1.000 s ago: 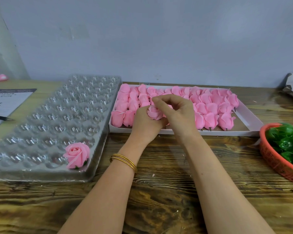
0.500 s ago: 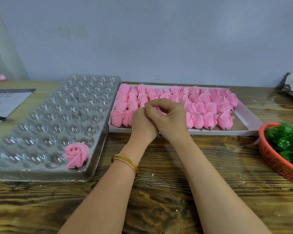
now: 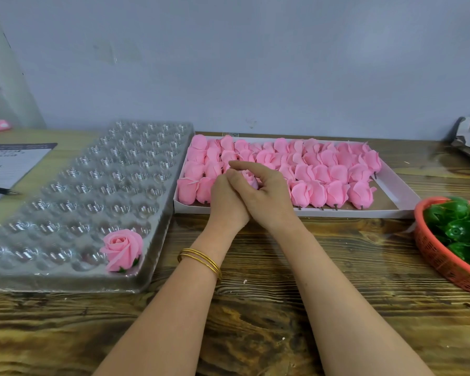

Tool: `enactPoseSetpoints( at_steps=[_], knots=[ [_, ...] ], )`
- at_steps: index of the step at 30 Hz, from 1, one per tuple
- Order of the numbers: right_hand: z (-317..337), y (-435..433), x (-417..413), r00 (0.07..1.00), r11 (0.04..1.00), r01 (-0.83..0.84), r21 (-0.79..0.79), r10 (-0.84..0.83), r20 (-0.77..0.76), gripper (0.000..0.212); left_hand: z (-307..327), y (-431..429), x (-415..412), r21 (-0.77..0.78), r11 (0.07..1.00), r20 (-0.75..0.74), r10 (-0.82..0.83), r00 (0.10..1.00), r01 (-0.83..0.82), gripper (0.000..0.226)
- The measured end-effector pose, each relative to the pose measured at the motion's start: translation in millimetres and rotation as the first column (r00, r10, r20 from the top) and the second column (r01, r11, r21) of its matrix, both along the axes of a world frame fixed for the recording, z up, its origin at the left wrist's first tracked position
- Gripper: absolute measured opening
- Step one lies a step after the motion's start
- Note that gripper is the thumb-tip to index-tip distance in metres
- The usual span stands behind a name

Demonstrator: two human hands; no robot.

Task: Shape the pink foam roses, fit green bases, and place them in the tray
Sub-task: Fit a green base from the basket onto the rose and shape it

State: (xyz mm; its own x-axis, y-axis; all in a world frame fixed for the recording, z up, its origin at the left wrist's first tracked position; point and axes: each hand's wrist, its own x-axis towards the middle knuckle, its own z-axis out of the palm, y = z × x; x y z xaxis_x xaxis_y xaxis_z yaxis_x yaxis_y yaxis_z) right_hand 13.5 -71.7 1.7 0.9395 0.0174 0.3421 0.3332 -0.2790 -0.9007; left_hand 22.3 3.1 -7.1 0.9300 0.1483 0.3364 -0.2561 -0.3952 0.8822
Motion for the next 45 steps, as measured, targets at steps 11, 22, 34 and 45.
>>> enactPoseSetpoints(
  at_steps=[11, 22, 34, 45],
  knots=[
    [0, -3, -3, 0.993, 0.979, -0.118, -0.165, 0.112, -0.041, 0.048, -4, 5, 7, 0.158, 0.987, -0.022, -0.021, 1.0, 0.024, 0.03],
    [3, -9, 2, 0.964, 0.979, -0.147, 0.144, 0.174, -0.2, 0.062, 4, 3, -3, -0.092, 0.995, -0.061, -0.039, 0.997, 0.033, 0.027],
    [5, -15, 8, 0.932, 0.852, -0.157, 0.499, 0.296, -0.211, 0.013, 2, 3, -6, -0.479, 0.874, -0.024, -0.109, 0.994, 0.085, 0.021],
    [4, -16, 9, 0.927, 0.847, -0.158, 0.507, 0.305, -0.22, 0.02, -1, 3, -3, -0.415, 0.907, -0.02, -0.086, 0.996, 0.07, 0.021]
  ],
)
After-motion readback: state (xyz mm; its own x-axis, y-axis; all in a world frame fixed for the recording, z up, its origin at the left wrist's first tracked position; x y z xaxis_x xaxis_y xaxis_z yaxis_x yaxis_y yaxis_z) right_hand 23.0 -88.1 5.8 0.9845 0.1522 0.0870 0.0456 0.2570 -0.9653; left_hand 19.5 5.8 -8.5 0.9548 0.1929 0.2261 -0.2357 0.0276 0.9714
